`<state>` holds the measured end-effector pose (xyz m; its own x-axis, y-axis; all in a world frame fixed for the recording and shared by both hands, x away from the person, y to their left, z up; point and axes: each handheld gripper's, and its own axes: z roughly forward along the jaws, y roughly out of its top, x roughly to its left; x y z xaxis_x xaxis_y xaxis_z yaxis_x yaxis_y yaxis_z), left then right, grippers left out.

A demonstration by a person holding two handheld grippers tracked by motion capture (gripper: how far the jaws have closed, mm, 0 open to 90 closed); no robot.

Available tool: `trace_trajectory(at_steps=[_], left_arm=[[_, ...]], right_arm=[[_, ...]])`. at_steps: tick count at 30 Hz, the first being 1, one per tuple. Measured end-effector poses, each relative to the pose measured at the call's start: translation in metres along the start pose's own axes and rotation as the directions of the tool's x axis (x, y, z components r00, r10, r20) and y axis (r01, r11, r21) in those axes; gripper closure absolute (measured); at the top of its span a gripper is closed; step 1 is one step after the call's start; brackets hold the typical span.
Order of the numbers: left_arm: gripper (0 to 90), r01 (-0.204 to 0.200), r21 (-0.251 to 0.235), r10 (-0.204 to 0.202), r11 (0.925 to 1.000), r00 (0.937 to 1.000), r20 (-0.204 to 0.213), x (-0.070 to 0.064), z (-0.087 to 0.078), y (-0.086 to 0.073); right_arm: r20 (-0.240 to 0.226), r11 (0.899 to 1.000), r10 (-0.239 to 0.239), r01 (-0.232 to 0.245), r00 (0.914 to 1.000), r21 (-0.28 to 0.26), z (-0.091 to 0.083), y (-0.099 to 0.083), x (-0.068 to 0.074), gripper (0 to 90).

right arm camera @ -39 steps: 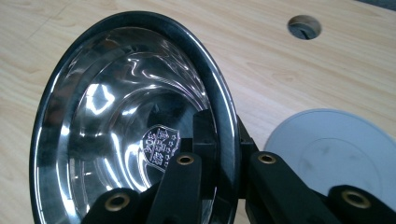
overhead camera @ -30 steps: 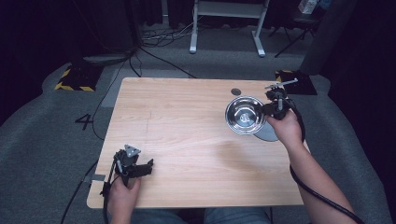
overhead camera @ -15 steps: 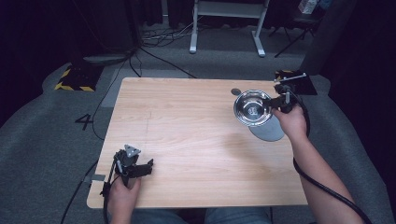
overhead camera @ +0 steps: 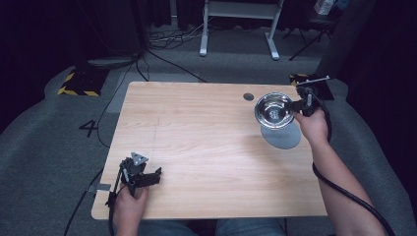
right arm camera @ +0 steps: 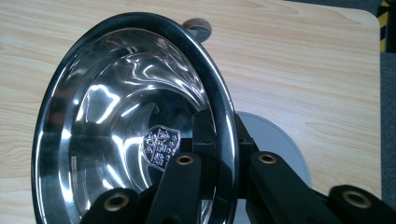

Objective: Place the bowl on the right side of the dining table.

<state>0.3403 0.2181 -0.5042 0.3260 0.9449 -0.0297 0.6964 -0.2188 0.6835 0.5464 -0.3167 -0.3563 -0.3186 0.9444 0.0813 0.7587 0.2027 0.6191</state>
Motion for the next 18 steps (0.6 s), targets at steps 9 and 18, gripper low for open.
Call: trace_trajectory(at_steps=[9,18], left_arm=[[15.2,0.000,0.000,0.000,1.0000,1.0000,0.000,0.000,0.000,0.000],[15.2,0.000,0.000,0.000,1.0000,1.0000,0.000,0.000,0.000,0.000]], right_arm=[[0.026,0.999,0.034,-0.034,0.9991,0.032,0.012,-0.008,-0.019,85.9],[0.056,0.996,0.047,-0.051,0.9973,0.069,0.027,-0.015,-0.028,85.9]])
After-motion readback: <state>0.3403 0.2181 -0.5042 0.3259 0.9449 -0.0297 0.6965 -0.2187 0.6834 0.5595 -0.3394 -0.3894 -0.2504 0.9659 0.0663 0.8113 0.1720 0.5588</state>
